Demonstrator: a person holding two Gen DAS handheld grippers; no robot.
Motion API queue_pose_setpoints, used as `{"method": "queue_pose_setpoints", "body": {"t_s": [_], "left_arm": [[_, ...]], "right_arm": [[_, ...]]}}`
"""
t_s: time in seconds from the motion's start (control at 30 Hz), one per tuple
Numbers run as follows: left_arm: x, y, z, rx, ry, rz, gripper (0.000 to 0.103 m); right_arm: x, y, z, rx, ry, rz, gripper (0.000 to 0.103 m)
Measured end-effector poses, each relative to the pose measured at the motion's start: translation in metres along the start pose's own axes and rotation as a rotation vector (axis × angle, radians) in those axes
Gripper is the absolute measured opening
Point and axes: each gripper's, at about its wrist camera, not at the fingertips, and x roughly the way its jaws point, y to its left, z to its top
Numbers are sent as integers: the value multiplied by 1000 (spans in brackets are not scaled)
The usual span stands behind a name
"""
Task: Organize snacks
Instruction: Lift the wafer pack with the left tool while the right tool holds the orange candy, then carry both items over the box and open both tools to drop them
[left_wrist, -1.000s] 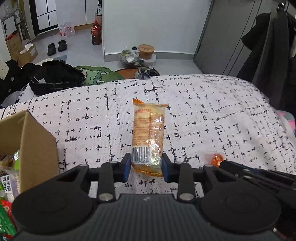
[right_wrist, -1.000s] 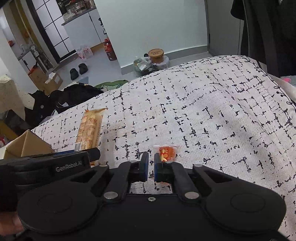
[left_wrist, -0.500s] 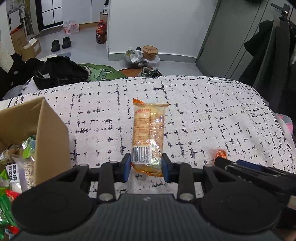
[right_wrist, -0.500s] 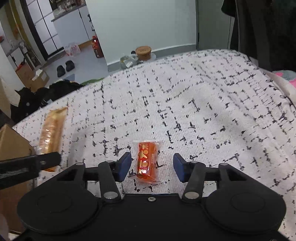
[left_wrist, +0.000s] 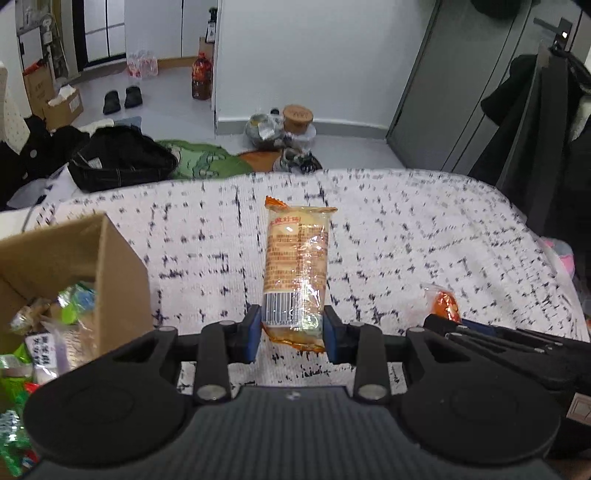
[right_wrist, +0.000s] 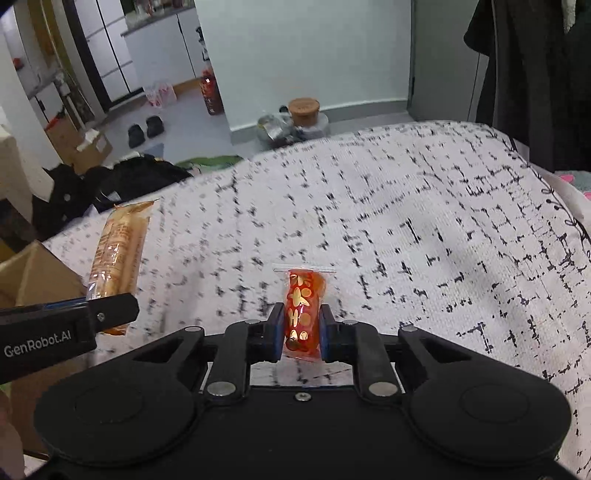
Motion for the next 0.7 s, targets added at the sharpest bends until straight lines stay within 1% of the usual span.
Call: {"method": "queue_pose_setpoints", "body": {"t_s": [0.37,0.53,0.7], "left_arm": [[-43,12,4,-8,-83,-9,33],[-61,25,3,-28,-109,-22,33],[-82,43,4,-32,-148,-12,33]], "right_arm": [[-31,29,9,-15,-82,77,18],[-41,42,13,-11,-109,104,18],[-50,59,12,-21,-125,155,18]]}}
